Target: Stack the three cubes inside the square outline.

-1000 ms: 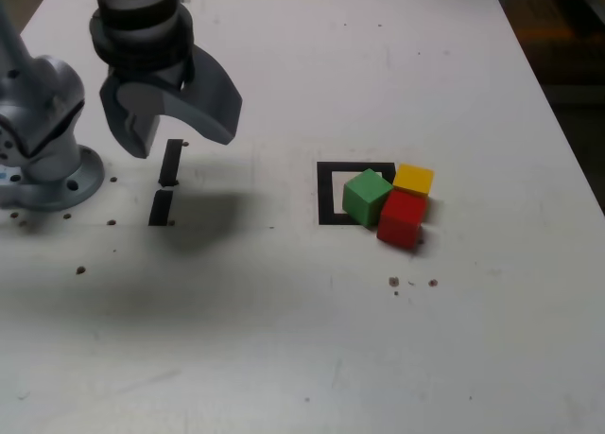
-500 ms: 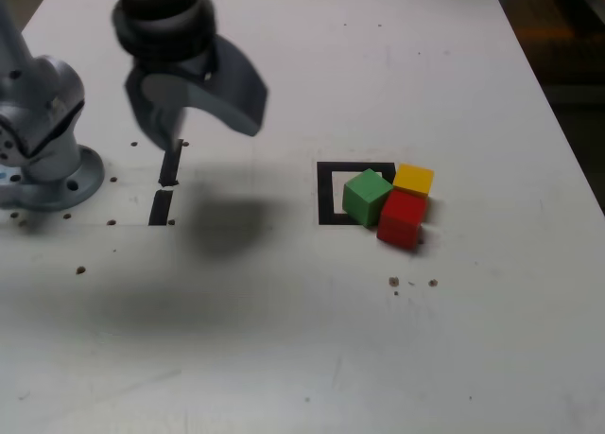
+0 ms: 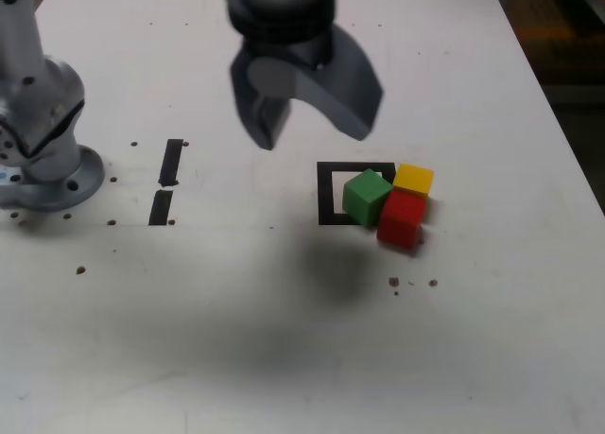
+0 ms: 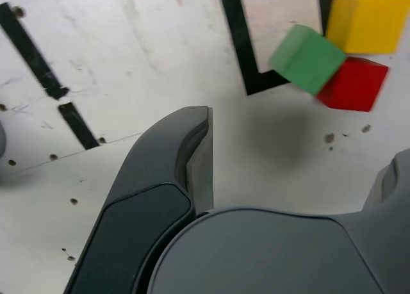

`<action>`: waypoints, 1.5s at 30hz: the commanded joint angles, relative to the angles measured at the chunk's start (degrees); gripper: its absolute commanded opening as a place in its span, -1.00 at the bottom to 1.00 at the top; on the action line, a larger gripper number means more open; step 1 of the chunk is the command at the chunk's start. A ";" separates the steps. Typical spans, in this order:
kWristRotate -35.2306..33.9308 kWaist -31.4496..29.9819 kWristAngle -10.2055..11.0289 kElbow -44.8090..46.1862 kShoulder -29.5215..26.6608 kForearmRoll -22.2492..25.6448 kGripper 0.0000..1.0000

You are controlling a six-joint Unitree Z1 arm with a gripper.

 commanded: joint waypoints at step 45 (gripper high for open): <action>25.34 14.94 -0.37 -31.28 29.08 12.03 0.86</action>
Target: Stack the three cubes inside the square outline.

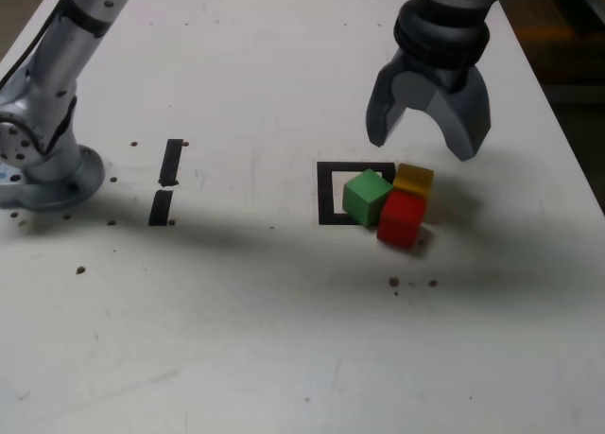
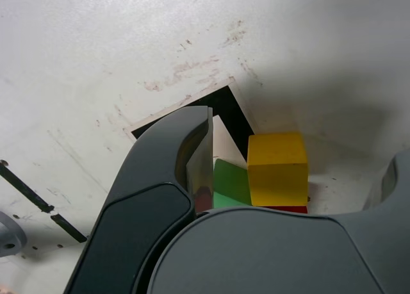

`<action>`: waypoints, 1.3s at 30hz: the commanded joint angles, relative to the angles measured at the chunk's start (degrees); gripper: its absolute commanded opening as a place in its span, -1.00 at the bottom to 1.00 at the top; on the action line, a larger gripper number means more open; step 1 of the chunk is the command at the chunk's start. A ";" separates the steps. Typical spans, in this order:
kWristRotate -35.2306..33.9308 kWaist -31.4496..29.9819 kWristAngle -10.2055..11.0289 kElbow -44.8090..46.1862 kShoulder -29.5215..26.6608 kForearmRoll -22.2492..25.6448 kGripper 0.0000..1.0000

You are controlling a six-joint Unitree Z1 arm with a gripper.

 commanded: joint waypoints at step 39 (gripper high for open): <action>-5.07 -0.42 -4.62 0.03 4.79 -0.44 0.14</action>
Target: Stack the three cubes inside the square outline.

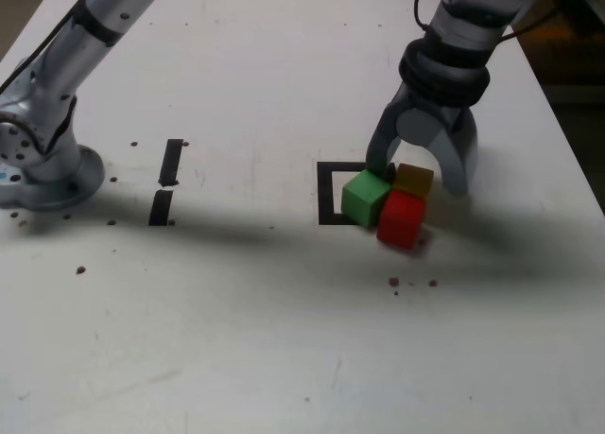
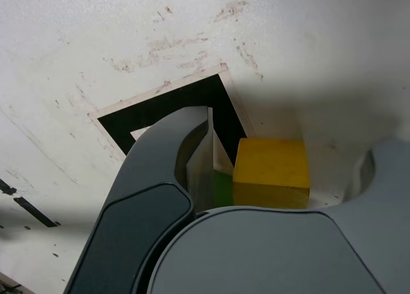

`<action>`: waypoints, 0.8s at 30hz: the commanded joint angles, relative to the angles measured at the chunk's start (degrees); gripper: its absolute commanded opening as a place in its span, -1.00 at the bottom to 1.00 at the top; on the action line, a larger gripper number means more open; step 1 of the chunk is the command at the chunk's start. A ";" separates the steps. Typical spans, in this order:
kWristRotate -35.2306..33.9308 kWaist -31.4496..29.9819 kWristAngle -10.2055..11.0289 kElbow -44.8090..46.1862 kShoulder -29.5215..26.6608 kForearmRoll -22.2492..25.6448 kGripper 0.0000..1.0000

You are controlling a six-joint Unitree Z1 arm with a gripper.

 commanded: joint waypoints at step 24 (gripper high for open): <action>-1.15 1.38 3.97 0.09 -4.07 0.77 -0.77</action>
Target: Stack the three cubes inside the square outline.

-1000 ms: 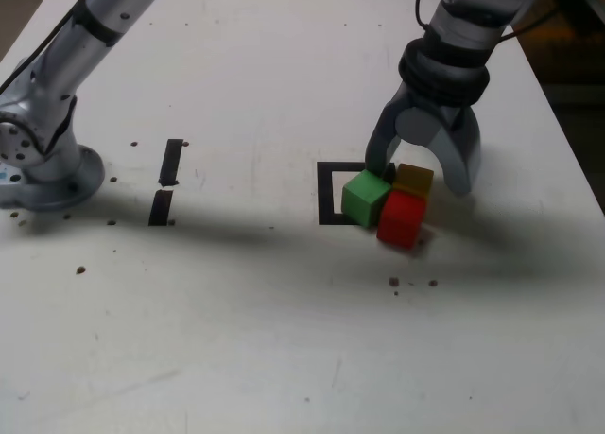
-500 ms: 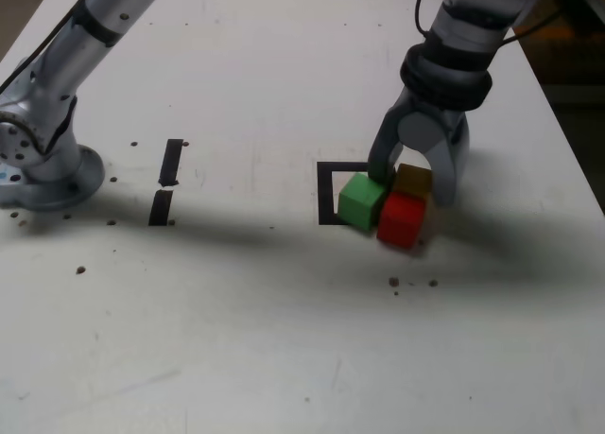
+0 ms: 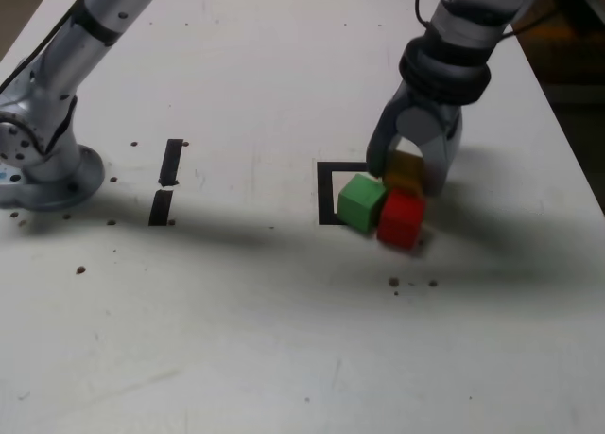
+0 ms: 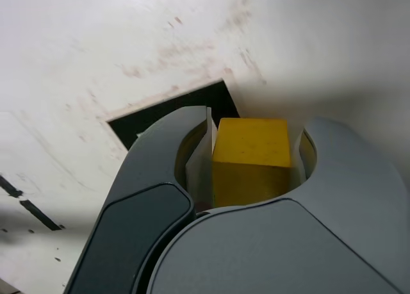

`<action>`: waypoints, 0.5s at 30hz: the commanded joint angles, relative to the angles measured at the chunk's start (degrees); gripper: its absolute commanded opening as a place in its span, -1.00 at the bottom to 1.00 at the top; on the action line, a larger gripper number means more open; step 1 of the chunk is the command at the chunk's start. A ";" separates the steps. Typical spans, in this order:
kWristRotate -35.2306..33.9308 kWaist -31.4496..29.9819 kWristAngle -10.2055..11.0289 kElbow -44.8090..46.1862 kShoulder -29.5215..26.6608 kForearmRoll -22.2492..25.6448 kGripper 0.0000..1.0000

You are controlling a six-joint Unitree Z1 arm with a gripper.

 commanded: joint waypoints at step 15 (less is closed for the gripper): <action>-0.41 18.49 3.74 8.70 -9.37 0.73 -0.72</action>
